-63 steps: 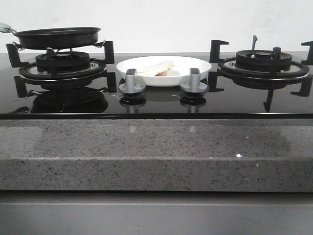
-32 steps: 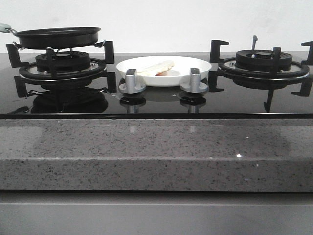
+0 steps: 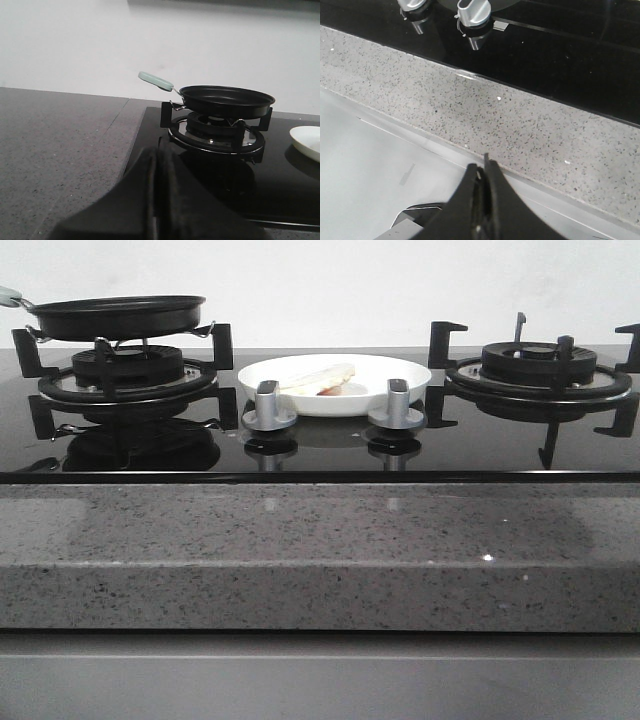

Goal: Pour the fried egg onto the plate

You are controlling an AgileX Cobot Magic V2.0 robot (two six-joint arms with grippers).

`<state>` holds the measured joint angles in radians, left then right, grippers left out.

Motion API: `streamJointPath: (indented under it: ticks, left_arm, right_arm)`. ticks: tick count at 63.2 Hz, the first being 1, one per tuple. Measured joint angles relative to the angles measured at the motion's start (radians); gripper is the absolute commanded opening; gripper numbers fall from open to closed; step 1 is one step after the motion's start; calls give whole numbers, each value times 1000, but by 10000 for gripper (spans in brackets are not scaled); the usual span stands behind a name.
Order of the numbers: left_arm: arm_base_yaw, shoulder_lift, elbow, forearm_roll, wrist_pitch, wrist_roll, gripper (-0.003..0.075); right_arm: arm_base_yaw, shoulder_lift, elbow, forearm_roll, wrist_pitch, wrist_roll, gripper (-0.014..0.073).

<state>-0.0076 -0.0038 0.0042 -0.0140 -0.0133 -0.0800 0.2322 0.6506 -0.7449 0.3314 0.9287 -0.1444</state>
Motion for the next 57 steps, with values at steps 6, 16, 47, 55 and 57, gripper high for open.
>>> streamJointPath:
  ticks: [6, 16, 47, 55, 57]
  left_arm:
    - [0, 0, 0, 0, -2, 0, -20]
    - [0, 0, 0, 0, -2, 0, -20]
    - [0, 0, 0, 0, -3, 0, -20]
    - [0, 0, 0, 0, -3, 0, -20]
    - [0, 0, 0, 0, -3, 0, -20]
  right_arm:
    - [0, 0, 0, 0, 0, 0, -118]
    - [0, 0, 0, 0, 0, 0, -118]
    - [-83, -166, 120, -91, -232, -19, -117]
    - [-155, -329, 288, -104, -432, -38, -117]
    - [-175, -369, 344, -106, -486, -42, -117]
